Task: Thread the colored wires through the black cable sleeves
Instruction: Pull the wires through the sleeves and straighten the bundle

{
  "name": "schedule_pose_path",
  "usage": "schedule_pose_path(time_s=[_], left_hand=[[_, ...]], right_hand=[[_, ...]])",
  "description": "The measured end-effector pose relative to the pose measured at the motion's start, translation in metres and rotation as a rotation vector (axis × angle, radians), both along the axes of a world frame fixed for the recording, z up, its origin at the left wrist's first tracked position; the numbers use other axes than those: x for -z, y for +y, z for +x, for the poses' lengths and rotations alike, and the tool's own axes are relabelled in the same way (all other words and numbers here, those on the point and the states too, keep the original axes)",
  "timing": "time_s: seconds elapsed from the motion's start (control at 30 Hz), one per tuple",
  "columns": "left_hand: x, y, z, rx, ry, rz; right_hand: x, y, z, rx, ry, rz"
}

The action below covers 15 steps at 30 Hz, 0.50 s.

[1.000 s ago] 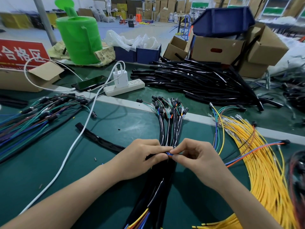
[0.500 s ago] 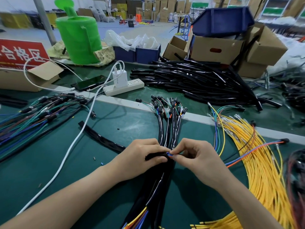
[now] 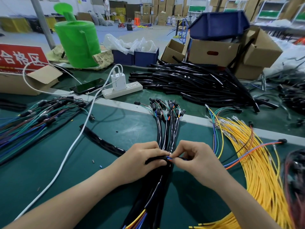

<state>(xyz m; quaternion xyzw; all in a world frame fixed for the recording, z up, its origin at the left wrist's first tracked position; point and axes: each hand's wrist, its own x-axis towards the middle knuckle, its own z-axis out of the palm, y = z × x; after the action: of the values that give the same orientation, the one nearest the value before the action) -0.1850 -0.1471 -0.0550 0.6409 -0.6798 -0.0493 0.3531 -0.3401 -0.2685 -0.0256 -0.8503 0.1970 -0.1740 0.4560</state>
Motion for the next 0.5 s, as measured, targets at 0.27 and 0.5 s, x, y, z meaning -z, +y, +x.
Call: schedule_pose_path(time_s=[0.27,0.5], left_hand=[[0.0008,0.0026,-0.0004,0.018,-0.005,-0.017],[-0.0014,0.0014,0.0007,0.024,-0.065,-0.022]], right_hand=[[0.0011,0.004,-0.0002,-0.03,0.029,-0.051],[0.0009,0.0032,0.0031,-0.019,-0.011,0.007]])
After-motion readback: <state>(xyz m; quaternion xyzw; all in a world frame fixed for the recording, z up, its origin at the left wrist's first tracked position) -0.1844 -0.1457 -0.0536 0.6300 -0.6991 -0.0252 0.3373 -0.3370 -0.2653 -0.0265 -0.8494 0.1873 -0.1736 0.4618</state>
